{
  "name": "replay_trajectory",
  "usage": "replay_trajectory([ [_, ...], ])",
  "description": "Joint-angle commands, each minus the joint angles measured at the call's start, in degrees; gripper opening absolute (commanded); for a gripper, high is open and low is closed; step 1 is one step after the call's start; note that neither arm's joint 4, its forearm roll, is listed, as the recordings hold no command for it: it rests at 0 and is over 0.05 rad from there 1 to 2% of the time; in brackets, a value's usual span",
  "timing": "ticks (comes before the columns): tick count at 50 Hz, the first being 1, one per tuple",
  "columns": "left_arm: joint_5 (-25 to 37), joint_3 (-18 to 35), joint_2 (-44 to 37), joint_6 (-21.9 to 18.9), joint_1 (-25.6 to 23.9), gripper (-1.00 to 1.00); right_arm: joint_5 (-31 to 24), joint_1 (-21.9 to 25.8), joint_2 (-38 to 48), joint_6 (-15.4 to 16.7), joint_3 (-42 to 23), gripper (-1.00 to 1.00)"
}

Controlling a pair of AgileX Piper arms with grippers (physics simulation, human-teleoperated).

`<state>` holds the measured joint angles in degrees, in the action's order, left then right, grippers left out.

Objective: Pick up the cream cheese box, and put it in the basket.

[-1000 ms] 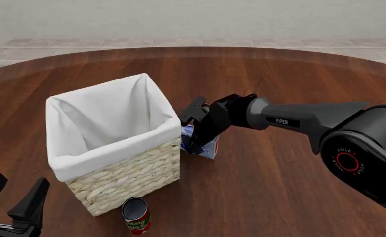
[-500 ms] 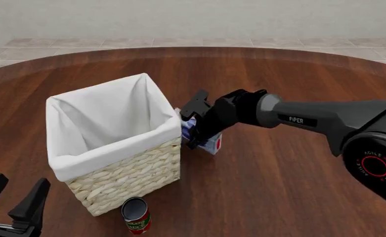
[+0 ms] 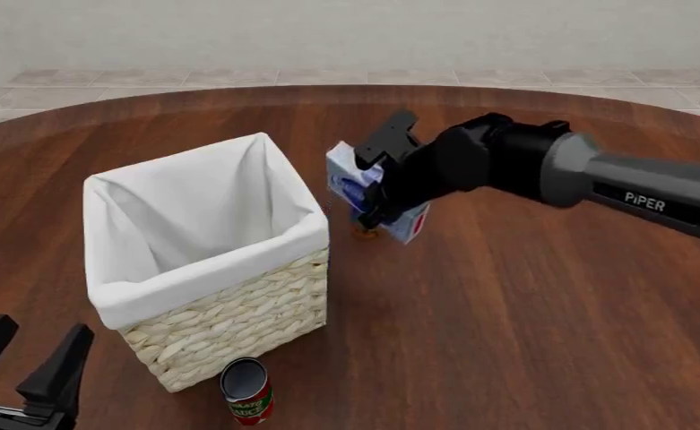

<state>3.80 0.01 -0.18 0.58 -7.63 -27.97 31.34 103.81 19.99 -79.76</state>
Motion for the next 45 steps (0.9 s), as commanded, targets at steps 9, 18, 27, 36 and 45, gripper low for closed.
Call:
replay_trajectory([
  [9, -0.09, 0.0, 0.04, 0.05, -0.42, 1.0, -9.84, -2.54, -8.14, -1.97, -7.63, -1.0],
  [18, -0.2, 0.0, 0.08, 0.13, 0.37, 1.0, -18.72, 0.54, -11.72, -0.56, -17.21, -1.0],
  [27, -0.98, 0.0, 0.15, -0.11, 0.46, 1.0, -29.6, 3.44, -9.7, -0.05, -35.3, -1.0],
  [36, -1.17, 0.0, 0.15, 0.15, 0.6, 1.0, -37.39, 9.63, -6.14, -2.38, -49.59, -1.0],
  [45, -1.31, 0.0, 0.16, 0.27, 0.42, 1.0, -40.83, 16.89, -2.13, -4.83, -58.82, -1.0],
])
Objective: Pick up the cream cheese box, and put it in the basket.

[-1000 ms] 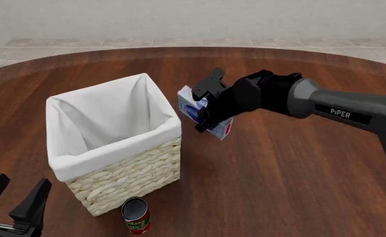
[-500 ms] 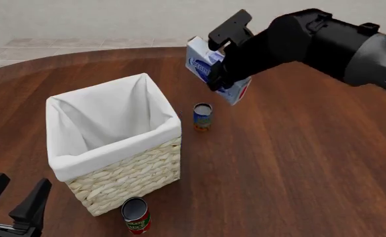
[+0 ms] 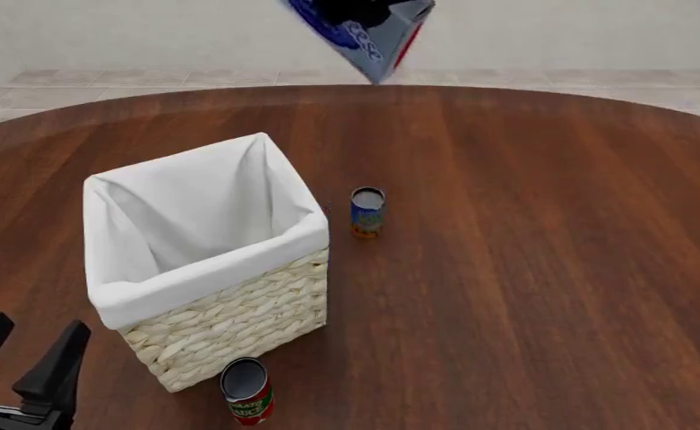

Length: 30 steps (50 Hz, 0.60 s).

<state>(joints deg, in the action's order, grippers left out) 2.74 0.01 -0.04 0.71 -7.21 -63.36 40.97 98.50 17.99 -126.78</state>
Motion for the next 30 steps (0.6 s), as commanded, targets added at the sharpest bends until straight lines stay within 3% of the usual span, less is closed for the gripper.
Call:
replay_trajectory([
  [1, -0.28, 0.0, 0.01, 0.12, 0.01, 1.0, -4.71, 7.64, 3.11, -2.66, -10.83, -1.0],
  [15, -0.48, 0.0, 0.02, 0.52, -0.3, 1.0, 5.64, 12.62, 1.19, -5.45, 1.16, -1.0],
  [30, -0.74, 0.0, 0.02, 0.52, -0.58, 1.0, 20.53, 16.56, -1.81, -8.12, 19.83, -1.0],
])
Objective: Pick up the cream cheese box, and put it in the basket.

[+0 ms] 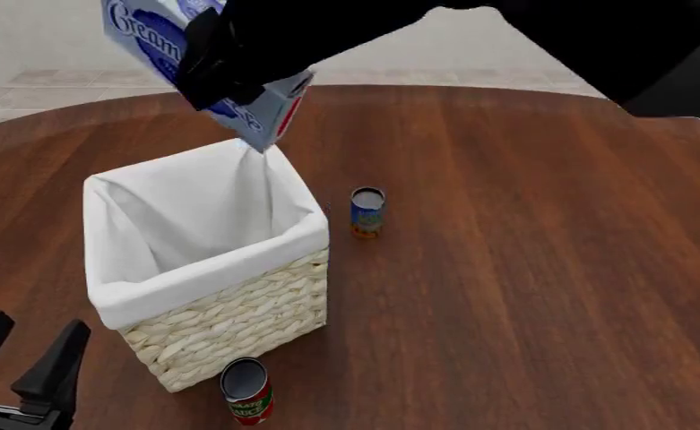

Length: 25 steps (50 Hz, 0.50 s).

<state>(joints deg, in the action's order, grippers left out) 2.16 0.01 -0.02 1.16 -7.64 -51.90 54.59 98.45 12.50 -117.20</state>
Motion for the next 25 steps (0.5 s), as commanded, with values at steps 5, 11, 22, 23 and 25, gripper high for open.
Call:
replay_trajectory([
  [5, -0.12, 0.0, 0.0, 0.23, -0.07, 1.0, 10.75, 3.35, -0.78, -2.82, 11.37, -1.0],
  [11, -0.28, 0.0, 0.0, 0.29, 0.07, 1.0, 10.67, 3.52, 1.13, -2.2, 10.16, -1.0],
  [22, -0.45, 0.0, 0.0, 0.41, -0.22, 1.0, 12.66, 3.79, 3.54, -2.35, 11.59, -1.0],
  [23, -0.44, 0.0, 0.0, 0.37, -0.26, 1.0, 12.53, 3.77, 3.91, -2.21, 11.33, -1.0],
  [25, -0.49, 0.0, 0.0, 0.37, -0.34, 1.0, 12.15, 3.53, 4.84, -1.58, 10.59, -1.0],
])
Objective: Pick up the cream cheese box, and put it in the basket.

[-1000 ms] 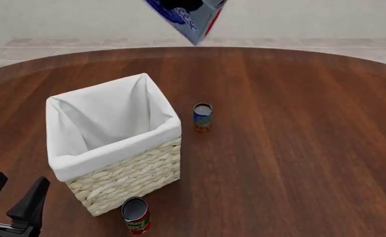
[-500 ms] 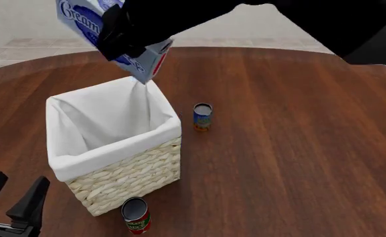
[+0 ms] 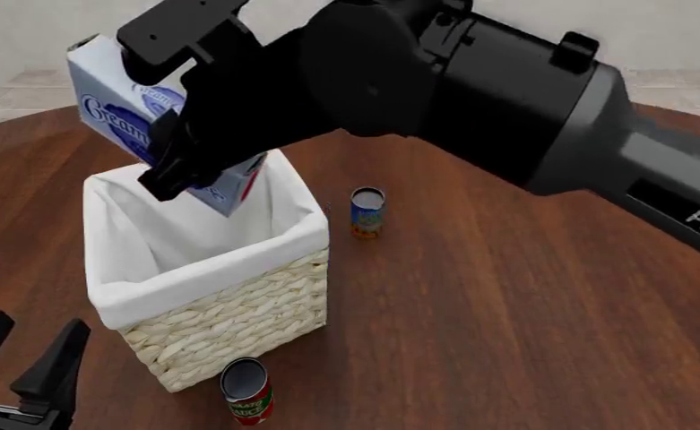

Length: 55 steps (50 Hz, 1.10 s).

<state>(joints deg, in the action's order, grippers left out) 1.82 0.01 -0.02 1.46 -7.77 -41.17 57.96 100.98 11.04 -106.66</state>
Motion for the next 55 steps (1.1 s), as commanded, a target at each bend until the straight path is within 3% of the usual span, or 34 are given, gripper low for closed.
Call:
replay_trajectory([
  [1, -0.16, 0.0, 0.0, 0.11, -0.23, 1.0, 1.32, 0.13, 2.56, -0.18, -0.15, -1.0],
  [17, -0.45, 0.0, 0.0, 0.02, -0.46, 1.0, -1.03, -2.57, 8.33, 4.23, -5.19, -1.0],
  [24, -0.45, 0.0, 0.0, 0.08, -0.52, 1.0, 0.76, -1.36, 7.68, 6.06, -3.08, -1.0],
  [30, -0.44, 0.0, 0.0, 0.03, -0.48, 1.0, 2.11, -1.28, 8.14, 10.46, -1.99, -1.0],
  [38, -0.4, 0.0, 0.0, 0.01, -0.54, 1.0, 3.06, -0.9, 8.41, 12.91, -0.42, -1.0],
  [42, -0.4, 0.0, 0.0, 0.02, -0.79, 1.0, 4.37, -2.3, 9.31, 16.64, 0.82, -1.0],
  [55, -0.32, 0.0, 0.0, 0.03, -0.97, 1.0, 3.28, -3.98, 11.98, 17.1, -2.89, -1.0],
])
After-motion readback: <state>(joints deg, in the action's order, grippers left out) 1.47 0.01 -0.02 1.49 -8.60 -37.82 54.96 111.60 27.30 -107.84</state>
